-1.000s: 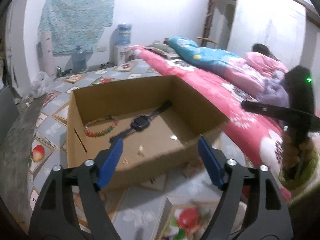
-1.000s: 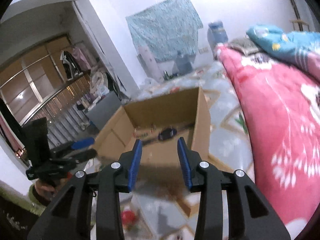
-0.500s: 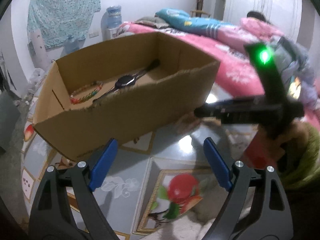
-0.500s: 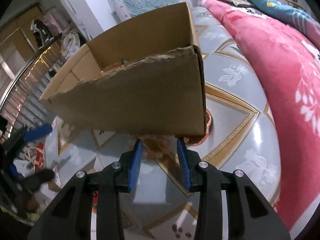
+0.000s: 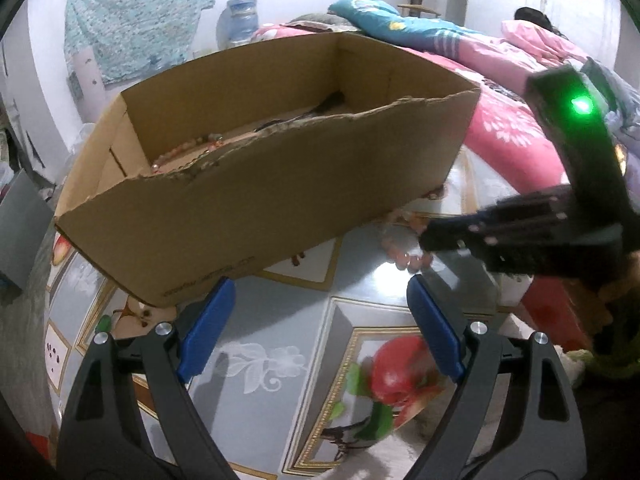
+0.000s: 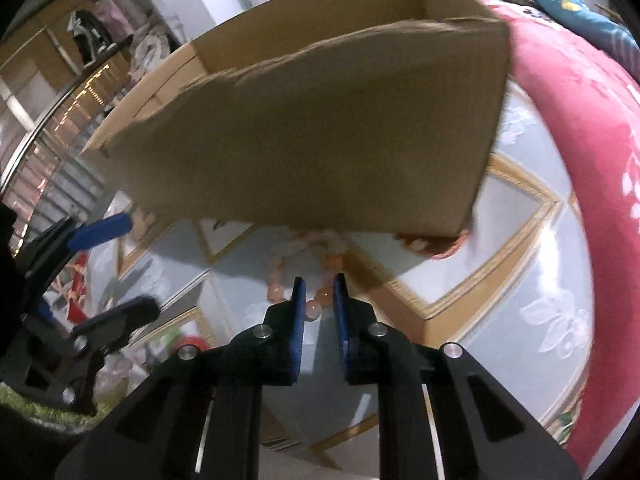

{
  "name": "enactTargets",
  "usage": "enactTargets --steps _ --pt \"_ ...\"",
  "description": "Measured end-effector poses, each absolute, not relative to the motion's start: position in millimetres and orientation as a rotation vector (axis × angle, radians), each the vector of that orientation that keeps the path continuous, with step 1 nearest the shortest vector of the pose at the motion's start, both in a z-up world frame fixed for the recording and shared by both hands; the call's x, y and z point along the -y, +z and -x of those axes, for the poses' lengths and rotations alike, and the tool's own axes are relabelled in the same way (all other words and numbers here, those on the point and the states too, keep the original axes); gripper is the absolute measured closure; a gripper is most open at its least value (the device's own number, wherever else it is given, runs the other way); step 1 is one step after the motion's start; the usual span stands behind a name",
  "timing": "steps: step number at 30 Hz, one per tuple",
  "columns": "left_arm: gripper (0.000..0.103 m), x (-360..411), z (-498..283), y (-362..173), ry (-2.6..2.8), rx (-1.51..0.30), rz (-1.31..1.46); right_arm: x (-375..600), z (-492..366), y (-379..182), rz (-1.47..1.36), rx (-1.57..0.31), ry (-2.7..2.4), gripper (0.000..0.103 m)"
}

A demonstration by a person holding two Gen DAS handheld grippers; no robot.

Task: Organize jewelry

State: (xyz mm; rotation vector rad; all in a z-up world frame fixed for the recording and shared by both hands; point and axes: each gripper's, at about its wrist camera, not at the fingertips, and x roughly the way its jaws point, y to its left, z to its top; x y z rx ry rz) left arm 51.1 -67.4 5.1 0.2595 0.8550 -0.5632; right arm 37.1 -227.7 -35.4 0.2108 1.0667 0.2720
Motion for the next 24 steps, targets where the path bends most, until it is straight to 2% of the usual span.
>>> enactTargets --steps 10,24 --pt "0.019 61 -62 1 -0.503 -0.868 -0.261 178 -37 -42 -0.231 -1.091 0.458 0.091" --pt "0.019 57 -70 -3 -0.498 -0.878 -0.258 235 -61 -14 -0.325 -0.944 0.347 0.090"
